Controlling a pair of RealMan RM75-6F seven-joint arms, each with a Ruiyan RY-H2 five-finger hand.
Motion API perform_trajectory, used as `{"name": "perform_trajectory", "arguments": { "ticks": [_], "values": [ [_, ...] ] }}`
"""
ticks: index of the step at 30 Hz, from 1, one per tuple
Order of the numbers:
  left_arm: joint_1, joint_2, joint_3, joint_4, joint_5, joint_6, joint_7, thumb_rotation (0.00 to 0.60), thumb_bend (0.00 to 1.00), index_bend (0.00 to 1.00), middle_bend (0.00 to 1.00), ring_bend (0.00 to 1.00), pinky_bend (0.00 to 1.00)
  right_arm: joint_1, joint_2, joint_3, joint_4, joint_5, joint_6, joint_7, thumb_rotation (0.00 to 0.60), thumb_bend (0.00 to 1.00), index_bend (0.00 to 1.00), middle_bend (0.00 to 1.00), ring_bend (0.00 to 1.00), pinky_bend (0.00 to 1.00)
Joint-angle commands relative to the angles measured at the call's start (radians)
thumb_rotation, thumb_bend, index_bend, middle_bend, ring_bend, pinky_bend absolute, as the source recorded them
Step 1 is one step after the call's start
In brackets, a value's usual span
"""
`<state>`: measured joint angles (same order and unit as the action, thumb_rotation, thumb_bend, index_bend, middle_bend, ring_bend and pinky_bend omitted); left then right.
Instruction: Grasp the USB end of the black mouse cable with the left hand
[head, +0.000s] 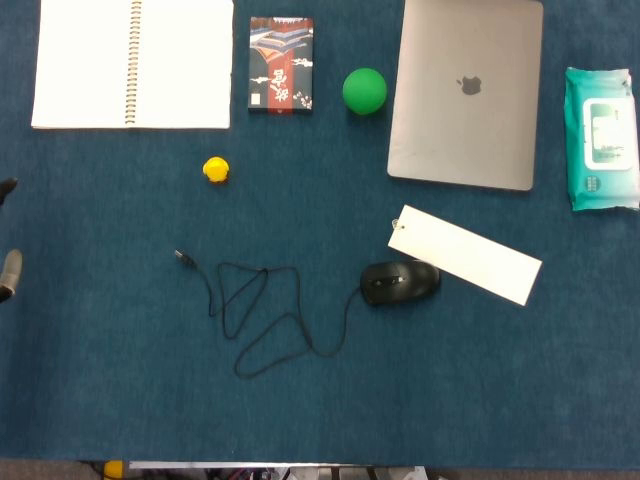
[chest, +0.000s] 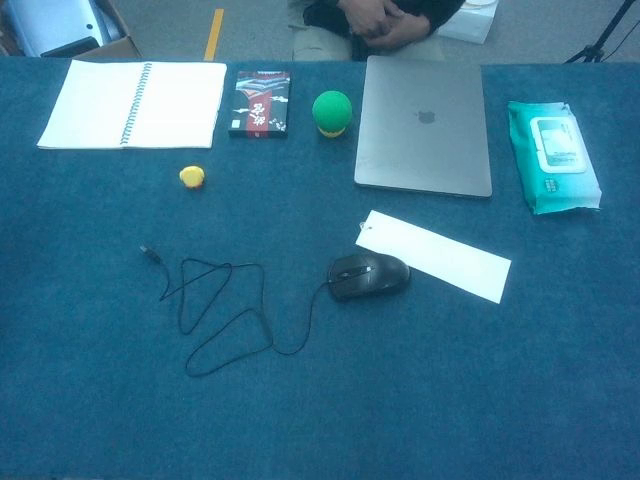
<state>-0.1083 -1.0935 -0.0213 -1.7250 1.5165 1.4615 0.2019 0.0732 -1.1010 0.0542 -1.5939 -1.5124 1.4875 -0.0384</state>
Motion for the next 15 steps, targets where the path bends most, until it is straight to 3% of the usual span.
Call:
{"name": "perform_trajectory", "arguments": {
  "ticks": [1, 7, 15],
  "values": [
    [-0.002, 0.000, 0.000, 0.000, 0.002, -0.002, -0.002, 0.600, 0.40, 0.14, 0.08, 0.01, 0.00, -0.003, 0.001, 0.000, 0.002, 0.002, 0.002, 0.002, 0.600, 0.37, 0.40, 0.36, 0.26, 0.36],
    [-0.024, 0.016, 0.001, 0.010, 0.019, -0.031, -0.043, 0.600, 0.40, 0.15, 0.10, 0.06, 0.00, 0.002, 0.013, 0.001, -0.013, 0.000, -0.006, -0.001, 0.600, 0.37, 0.40, 0.36, 0.26, 0.36],
    [-0.131, 0.062, 0.013, 0.046, 0.107, -0.164, -0.146, 0.600, 0.40, 0.21, 0.14, 0.11, 0.00, 0.024, 0.048, 0.016, -0.067, -0.015, -0.015, -0.001, 0.600, 0.37, 0.40, 0.36, 0.26, 0.36]
  ]
}}
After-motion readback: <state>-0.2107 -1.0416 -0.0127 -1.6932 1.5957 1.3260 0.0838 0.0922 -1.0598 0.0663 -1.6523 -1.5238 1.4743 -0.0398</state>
